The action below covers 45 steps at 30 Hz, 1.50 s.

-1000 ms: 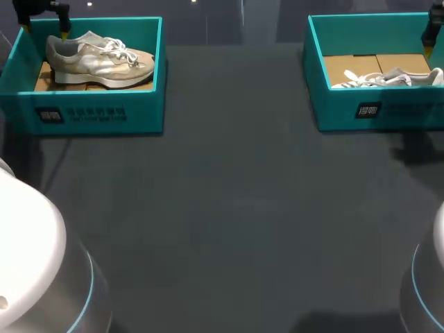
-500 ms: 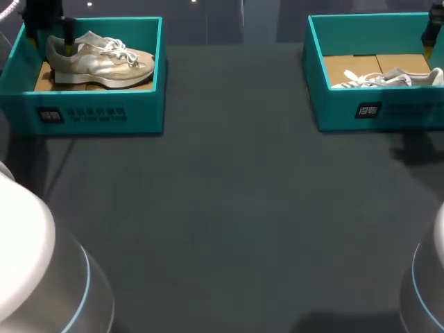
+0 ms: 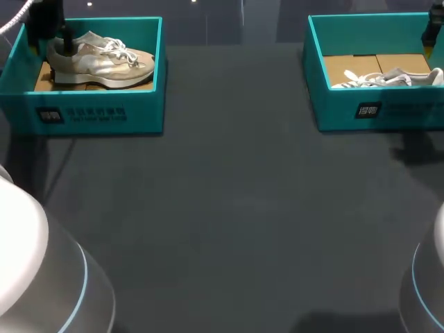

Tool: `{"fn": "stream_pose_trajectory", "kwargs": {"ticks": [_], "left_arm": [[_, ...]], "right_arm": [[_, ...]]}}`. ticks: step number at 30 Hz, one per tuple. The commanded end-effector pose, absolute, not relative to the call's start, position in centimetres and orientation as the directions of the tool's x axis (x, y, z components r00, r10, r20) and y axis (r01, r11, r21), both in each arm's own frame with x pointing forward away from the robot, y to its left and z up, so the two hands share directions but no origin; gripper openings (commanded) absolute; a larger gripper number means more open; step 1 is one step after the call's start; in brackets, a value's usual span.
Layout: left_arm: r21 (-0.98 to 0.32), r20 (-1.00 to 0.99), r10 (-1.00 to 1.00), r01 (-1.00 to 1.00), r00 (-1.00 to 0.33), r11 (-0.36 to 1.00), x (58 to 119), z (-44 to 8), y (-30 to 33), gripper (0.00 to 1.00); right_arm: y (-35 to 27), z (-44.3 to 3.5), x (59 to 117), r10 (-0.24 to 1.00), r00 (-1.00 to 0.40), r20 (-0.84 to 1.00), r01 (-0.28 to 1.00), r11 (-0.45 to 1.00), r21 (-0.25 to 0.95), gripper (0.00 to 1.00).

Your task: Take the shoe out of the shoebox, open the shoe tongue, remove and reinsert the insole, then place the shoe into the shoebox

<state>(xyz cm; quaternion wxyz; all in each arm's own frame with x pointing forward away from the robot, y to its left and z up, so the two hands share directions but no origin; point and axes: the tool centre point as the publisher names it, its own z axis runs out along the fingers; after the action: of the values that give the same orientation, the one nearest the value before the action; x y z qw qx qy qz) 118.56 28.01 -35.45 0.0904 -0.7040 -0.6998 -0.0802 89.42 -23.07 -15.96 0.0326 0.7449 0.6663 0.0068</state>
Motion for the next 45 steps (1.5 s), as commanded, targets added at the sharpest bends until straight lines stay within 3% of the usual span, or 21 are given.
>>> {"fn": "stream_pose_trajectory", "kwargs": {"ticks": [1, 7, 10, 11, 12, 25, 45], "left_arm": [[-0.019, 0.246, 0.969, 1.000, 0.004, 0.001, 118.8, -36.2, 28.2, 0.74], [-0.025, 0.259, 0.966, 1.000, -0.002, 0.009, 119.0, -37.0, 28.5, 0.69], [-0.034, 0.261, 0.965, 0.999, -0.005, 0.014, 119.2, -37.1, 28.7, 0.33], [-0.036, 0.260, 0.966, 0.999, -0.005, 0.015, 119.2, -37.1, 28.7, 0.08], [-0.037, 0.259, 0.966, 0.999, -0.005, 0.015, 119.2, -37.1, 28.8, 0.00], [-0.026, 0.251, 0.968, 1.000, 0.003, 0.004, 118.6, -35.0, 29.9, 0.00], [0.026, 0.218, 0.976, 1.000, 0.009, -0.015, 117.2, -23.8, 30.2, 0.00]], "right_arm": [[-23.0, -16.0, 89.4, 0.993, 0.113, -0.035, 0.992, -0.110, 0.058, 1.00], [-23.0, -16.0, 89.4, 0.993, 0.113, -0.035, 0.992, -0.110, 0.058, 1.00], [-23.0, -16.0, 89.4, 0.993, 0.113, -0.035, 0.992, -0.110, 0.058, 1.00], [-23.0, -16.0, 89.4, 0.993, 0.113, -0.035, 0.992, -0.110, 0.058, 1.00], [-23.0, -16.0, 89.4, 0.993, 0.113, -0.035, 0.992, -0.110, 0.058, 1.00], [-23.0, -16.0, 89.4, 0.993, 0.113, -0.035, 0.992, -0.110, 0.058, 1.00], [-23.0, -16.0, 89.4, 0.993, 0.113, -0.035, 0.992, -0.110, 0.058, 1.00]]}}
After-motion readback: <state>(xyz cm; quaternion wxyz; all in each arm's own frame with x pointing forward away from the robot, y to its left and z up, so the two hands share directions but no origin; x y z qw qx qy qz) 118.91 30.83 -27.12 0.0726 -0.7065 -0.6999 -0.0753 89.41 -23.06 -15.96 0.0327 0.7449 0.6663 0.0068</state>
